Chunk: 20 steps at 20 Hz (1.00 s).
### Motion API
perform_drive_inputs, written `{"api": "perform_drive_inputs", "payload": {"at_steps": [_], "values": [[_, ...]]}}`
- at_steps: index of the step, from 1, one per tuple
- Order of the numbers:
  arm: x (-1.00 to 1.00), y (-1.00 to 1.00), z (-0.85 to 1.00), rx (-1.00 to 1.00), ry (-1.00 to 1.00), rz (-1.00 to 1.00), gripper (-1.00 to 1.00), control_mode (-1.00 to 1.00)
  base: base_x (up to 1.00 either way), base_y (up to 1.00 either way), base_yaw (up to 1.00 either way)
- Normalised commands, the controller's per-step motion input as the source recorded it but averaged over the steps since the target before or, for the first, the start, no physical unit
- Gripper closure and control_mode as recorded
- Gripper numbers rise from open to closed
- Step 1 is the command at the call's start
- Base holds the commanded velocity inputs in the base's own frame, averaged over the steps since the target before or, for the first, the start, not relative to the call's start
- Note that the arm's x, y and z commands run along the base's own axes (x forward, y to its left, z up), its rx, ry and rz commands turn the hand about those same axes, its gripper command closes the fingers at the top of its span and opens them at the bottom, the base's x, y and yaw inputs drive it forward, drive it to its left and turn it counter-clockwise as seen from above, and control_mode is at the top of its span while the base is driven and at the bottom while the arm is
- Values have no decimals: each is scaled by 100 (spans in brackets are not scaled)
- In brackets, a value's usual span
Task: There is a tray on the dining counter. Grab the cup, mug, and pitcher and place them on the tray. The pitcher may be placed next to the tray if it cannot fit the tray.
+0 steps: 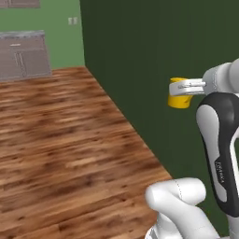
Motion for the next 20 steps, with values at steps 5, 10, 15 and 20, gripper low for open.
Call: {"api": "perform_drive_inputs", "payload": {"at_steps": [5,10,15,20], "values": [[0,0,0,0,0,0,100,100,100,-3,47],[0,0,0,0,0,0,100,100,100,-53,24],[0,0,0,0,0,0,100,100,100,-63,20],[0,0,0,0,0,0,100,100,100,-38,28]]}}
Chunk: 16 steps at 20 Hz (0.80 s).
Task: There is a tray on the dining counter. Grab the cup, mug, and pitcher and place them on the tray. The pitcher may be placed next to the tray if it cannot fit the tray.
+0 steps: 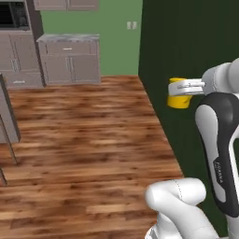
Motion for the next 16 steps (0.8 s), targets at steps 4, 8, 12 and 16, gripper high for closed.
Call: {"api": "perform_drive_inputs", "payload": {"at_steps": [4,8,12,16], "values": [[0,0,0,0,0,0,100,100,100,-1,44],[0,0,0,0,0,0,100,100,100,0,53],[0,0,0,0,0,0,100,100,100,-19,44],[0,0,0,0,0,0,100,100,100,-36,35]]}}
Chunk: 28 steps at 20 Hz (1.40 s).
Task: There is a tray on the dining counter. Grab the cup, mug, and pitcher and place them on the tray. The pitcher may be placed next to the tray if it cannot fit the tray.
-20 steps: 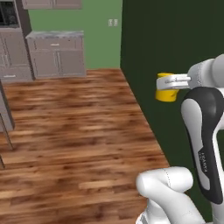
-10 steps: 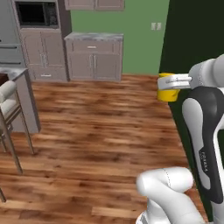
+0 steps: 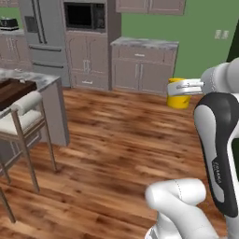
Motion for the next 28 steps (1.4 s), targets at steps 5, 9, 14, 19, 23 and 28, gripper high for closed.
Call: {"api": "perform_drive_inputs", "payload": {"at_steps": [5,9,14,19,23,28], "values": [[0,0,0,0,0,0,100,100,100,-29,37],[0,0,0,0,0,0,100,100,100,-20,38],[0,0,0,0,0,0,100,100,100,-9,36],[0,0,0,0,0,0,100,100,100,-3,40],[0,0,0,0,0,0,100,100,94,-20,42],[0,0,0,0,0,0,100,100,89,-22,41]]}}
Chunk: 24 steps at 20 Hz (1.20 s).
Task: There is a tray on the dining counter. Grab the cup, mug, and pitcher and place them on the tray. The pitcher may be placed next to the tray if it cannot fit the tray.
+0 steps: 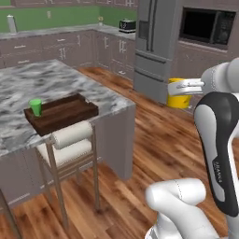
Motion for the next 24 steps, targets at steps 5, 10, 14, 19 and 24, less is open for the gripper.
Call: {"api": "perform_drive_inputs", "payload": {"at_steps": [5,10,14,19,24], "values": [[0,0,0,0,0,0,100,100,66,-7,35],[0,0,0,0,0,0,100,100,59,0,35],[0,0,0,0,0,0,100,100,46,4,39],[0,0,0,0,0,0,100,100,59,0,24],[0,0,0,0,0,0,100,100,66,0,16]]}}
